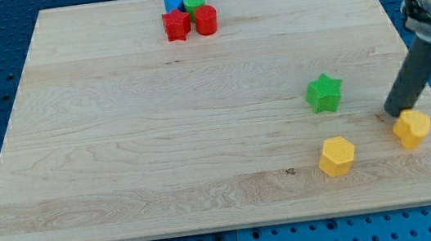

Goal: Move the green star on the right side of green circle

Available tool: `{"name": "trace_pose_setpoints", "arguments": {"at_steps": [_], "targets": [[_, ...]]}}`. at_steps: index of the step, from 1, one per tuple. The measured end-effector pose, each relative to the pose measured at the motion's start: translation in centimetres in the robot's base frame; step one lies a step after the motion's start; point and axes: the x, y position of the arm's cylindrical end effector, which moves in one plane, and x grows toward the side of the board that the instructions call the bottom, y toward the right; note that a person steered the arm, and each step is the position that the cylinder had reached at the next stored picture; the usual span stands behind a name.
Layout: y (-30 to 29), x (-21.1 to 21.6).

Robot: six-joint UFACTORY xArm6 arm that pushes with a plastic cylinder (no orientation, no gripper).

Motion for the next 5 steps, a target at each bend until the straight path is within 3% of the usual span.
{"name": "trace_pose_setpoints", "arguments": {"at_steps": [2, 5], "targets": [[-5.9, -0.6], [-9.9, -6.9]]}}
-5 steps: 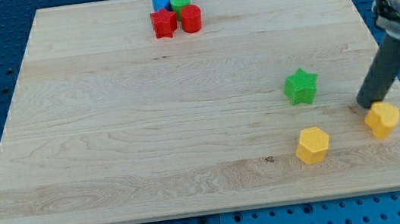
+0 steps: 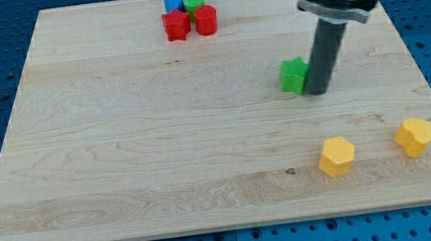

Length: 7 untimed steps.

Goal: Move the green star on the right side of green circle

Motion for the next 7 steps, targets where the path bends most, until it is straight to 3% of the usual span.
{"name": "trace_pose_setpoints", "arguments": {"at_steps": [2, 5, 6, 7], "targets": [[-6.0, -1.6], [-0.2, -6.9], [-0.9, -9.3], [-5.9, -10.8]]}}
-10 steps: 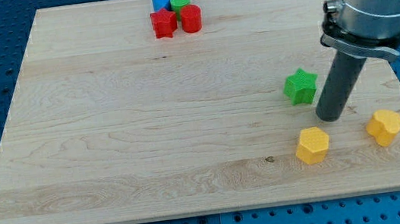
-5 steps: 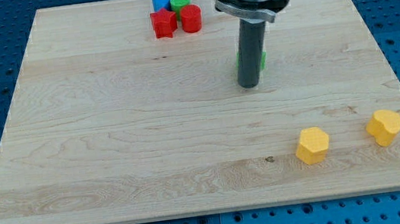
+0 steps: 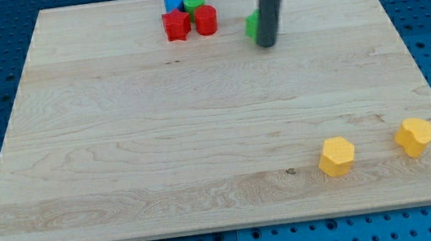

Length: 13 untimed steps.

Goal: Move the green star on the right side of green circle

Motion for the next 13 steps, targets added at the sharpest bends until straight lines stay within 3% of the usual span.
{"name": "trace_pose_setpoints", "arguments": {"at_steps": [2, 3, 4, 5, 9, 13], "targets": [[-3.8, -3.3], [-3.5, -2.3], [-2.8, 1.8], [-2.2, 2.2], [3.0, -1.2], [-1.8, -6.9]]}}
